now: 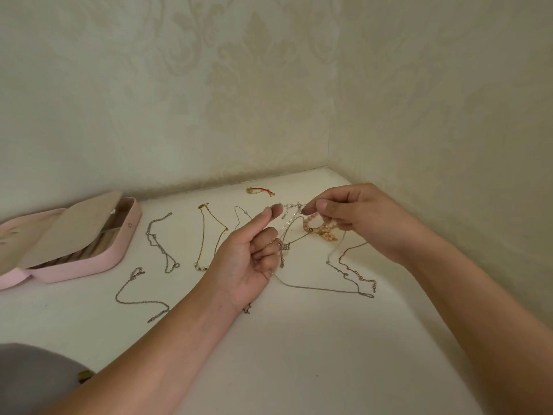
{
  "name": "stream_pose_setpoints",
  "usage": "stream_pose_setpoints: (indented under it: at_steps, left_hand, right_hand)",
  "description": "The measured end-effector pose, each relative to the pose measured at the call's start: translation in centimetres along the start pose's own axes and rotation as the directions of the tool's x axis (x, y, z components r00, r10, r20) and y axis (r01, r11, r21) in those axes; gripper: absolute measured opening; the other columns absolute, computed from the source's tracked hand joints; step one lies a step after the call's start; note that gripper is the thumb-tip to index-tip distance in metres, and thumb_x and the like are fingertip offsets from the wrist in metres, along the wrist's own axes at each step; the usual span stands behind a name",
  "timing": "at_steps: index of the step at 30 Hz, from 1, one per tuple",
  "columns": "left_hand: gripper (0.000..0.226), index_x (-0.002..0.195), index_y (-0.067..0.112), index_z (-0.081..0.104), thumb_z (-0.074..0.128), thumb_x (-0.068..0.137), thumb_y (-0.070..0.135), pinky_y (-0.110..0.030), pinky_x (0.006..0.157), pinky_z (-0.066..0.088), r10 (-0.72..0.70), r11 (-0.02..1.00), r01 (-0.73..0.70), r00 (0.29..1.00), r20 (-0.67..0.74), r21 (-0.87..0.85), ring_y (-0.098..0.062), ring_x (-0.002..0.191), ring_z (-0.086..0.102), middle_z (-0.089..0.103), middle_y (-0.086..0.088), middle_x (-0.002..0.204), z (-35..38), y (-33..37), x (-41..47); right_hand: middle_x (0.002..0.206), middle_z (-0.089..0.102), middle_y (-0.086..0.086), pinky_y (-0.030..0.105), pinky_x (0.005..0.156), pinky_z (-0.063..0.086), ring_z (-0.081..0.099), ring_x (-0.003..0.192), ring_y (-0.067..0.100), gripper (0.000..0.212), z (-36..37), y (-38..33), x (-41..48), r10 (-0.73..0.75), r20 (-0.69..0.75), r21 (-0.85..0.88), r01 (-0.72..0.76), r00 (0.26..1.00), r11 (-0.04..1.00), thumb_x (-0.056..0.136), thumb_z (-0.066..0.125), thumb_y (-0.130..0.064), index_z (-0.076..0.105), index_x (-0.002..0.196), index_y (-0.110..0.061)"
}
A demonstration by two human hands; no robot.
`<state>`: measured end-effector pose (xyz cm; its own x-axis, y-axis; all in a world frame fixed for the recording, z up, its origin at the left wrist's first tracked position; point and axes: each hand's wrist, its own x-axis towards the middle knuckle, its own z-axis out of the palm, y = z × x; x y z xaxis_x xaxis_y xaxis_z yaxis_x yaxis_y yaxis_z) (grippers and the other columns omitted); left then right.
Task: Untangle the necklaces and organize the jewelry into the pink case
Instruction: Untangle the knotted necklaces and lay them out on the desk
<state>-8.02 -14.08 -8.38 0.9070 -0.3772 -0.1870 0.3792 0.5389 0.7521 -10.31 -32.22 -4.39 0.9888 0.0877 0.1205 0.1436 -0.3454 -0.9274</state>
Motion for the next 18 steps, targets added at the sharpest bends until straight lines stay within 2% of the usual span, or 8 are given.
stream_pose_setpoints:
  at_steps: [3, 6, 9, 11, 13, 16, 18]
  left_hand:
    - [0.020, 0.084, 0.023, 0.078, 0.059, 0.078, 0.022, -0.016, 0.037, 0.011, 0.011, 0.999, -0.013, 0.999, 0.031, 0.042, -0.004, 0.036, 0.019, 0.020, 0.010, 0.044, 0.0, 0.0, -0.2]
    - [0.021, 0.088, 0.022, 0.076, 0.057, 0.079, 0.022, -0.016, 0.036, 0.011, 0.011, 0.998, -0.014, 0.999, 0.043, 0.062, -0.003, 0.035, 0.019, 0.020, 0.010, 0.043, 0.1, -0.1, -0.2]
    - [0.012, 0.084, 0.018, 0.065, 0.056, 0.082, 0.026, -0.015, 0.035, 0.011, 0.033, 0.998, -0.034, 0.999, 0.019, 0.060, -0.003, 0.035, 0.019, 0.020, 0.010, 0.044, 0.1, 0.0, 0.0]
    - [0.012, 0.079, 0.017, 0.059, 0.057, 0.082, 0.028, -0.015, 0.035, 0.014, 0.067, 0.996, -0.067, 0.998, 0.002, 0.061, -0.003, 0.038, 0.021, 0.022, 0.009, 0.047, 0.1, 0.0, 0.1]
    - [0.016, 0.078, 0.017, 0.057, 0.055, 0.088, 0.028, -0.015, 0.037, 0.020, 0.109, 0.991, -0.107, 0.994, -0.010, 0.083, -0.004, 0.044, 0.028, 0.031, 0.007, 0.051, -0.1, 0.0, 0.2]
    - [0.026, 0.073, 0.020, 0.058, 0.048, 0.096, 0.029, -0.021, 0.056, 0.034, 0.191, 0.969, -0.187, 0.982, -0.008, 0.159, -0.008, 0.064, 0.044, 0.056, 0.004, 0.069, -0.4, -0.2, 0.5]
    - [0.031, 0.069, 0.022, 0.057, 0.046, 0.097, 0.030, -0.026, 0.069, 0.035, 0.225, 0.954, -0.217, 0.974, -0.016, 0.209, -0.009, 0.079, 0.051, 0.066, 0.005, 0.081, -0.5, -0.2, 0.6]
  right_hand:
    - [0.046, 0.048, -0.019, 0.017, 0.054, 0.026, 0.037, 0.047, 0.001, 0.021, -0.5, -0.5, -0.3, 0.048, 0.056, -0.042, -0.045, 0.997, 0.998, 0.096, 0.052, -0.011, 0.073, 0.097, -0.012]
    - [0.044, 0.045, -0.019, 0.015, 0.048, 0.024, 0.033, 0.044, 0.003, 0.017, -0.6, -0.6, -0.4, 0.057, 0.092, -0.040, -0.054, 0.994, 0.998, 0.094, 0.057, -0.016, 0.073, 0.097, -0.013]
    - [0.053, 0.044, -0.011, 0.013, 0.051, 0.030, 0.032, 0.050, 0.006, 0.016, -0.5, -0.2, -0.2, 0.005, 0.089, 0.026, -0.008, 0.996, 1.000, 0.092, 0.059, -0.015, 0.075, 0.090, -0.016]
    - [0.063, 0.052, -0.003, 0.015, 0.058, 0.038, 0.040, 0.055, 0.009, 0.021, -0.5, 0.1, 0.0, -0.030, 0.074, 0.139, 0.019, 0.997, 0.990, 0.093, 0.055, -0.008, 0.073, 0.084, -0.014]
    - [0.074, 0.059, 0.000, 0.018, 0.060, 0.038, 0.040, 0.058, 0.009, 0.023, -0.6, 0.1, 0.1, -0.039, 0.053, 0.283, 0.023, 0.998, 0.959, 0.093, 0.051, -0.003, 0.070, 0.082, -0.010]
    - [0.076, 0.061, -0.003, 0.017, 0.055, 0.032, 0.031, 0.058, 0.010, 0.021, -1.5, 0.2, 0.4, -0.021, -0.018, 0.460, 0.027, 1.000, 0.888, 0.094, 0.046, -0.005, 0.062, 0.081, -0.009]
    - [0.078, 0.059, -0.002, 0.019, 0.055, 0.029, 0.032, 0.056, 0.009, 0.021, -2.2, 0.3, 0.5, 0.018, -0.058, 0.526, 0.015, 0.998, 0.851, 0.094, 0.046, -0.012, 0.059, 0.077, -0.011]
